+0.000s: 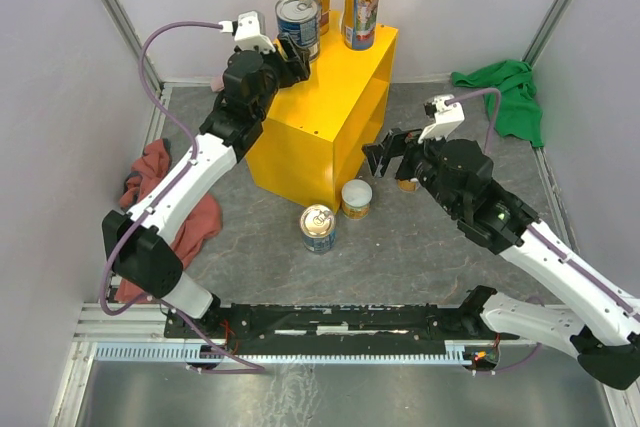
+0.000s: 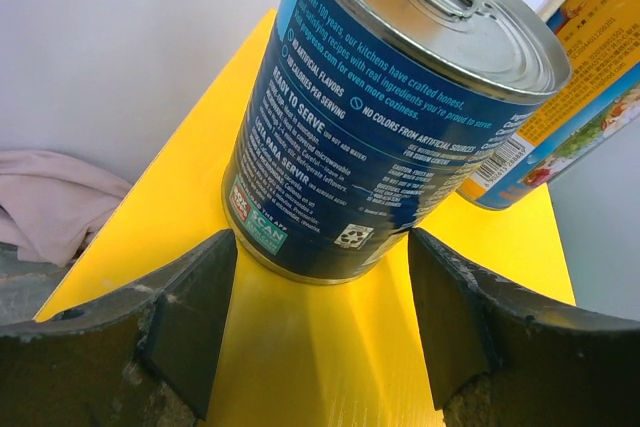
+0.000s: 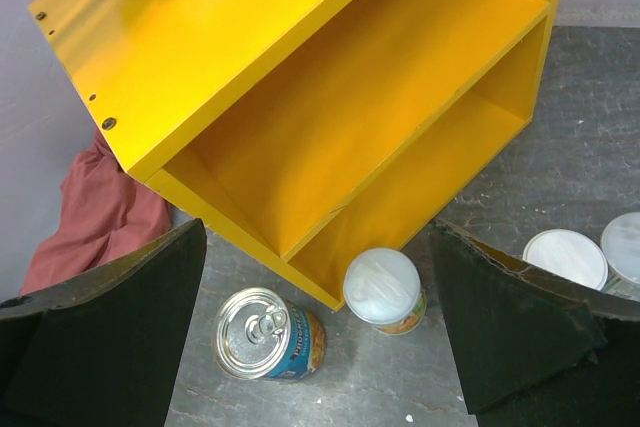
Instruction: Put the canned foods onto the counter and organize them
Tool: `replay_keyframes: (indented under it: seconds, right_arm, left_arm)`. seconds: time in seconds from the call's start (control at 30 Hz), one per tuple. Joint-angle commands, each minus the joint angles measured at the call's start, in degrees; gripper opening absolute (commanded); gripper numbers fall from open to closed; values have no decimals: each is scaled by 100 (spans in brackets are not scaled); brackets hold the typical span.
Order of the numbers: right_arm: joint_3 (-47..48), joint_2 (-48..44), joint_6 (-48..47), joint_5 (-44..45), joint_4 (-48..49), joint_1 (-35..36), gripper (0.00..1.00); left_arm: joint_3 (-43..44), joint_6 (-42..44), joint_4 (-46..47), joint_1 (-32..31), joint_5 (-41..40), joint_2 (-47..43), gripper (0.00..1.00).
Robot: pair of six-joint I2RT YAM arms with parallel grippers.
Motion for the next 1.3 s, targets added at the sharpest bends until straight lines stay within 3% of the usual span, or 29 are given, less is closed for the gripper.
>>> replay_keyframes:
  seconds: [0.0, 0.23, 0.57, 0.83, 1.27]
  right_arm:
    - [-35, 19, 61, 23, 348, 34, 99]
    - [-44, 96, 46, 61, 345, 34, 99]
    - [-136, 209, 54, 182, 298, 34, 99]
    - [-293, 209, 164, 181, 156, 36, 99]
    - [-1099, 157, 71, 472, -37, 213, 99]
  left_arm:
    - [186, -161, 238, 110, 340, 85, 76]
    - [-59, -185, 499, 137, 982, -61, 75]
    - [-344, -420, 583, 103, 1198, -638, 75]
    - [-497, -461, 94, -19, 780, -1191, 76]
    - [-1907, -521, -83, -408, 184, -2687, 75]
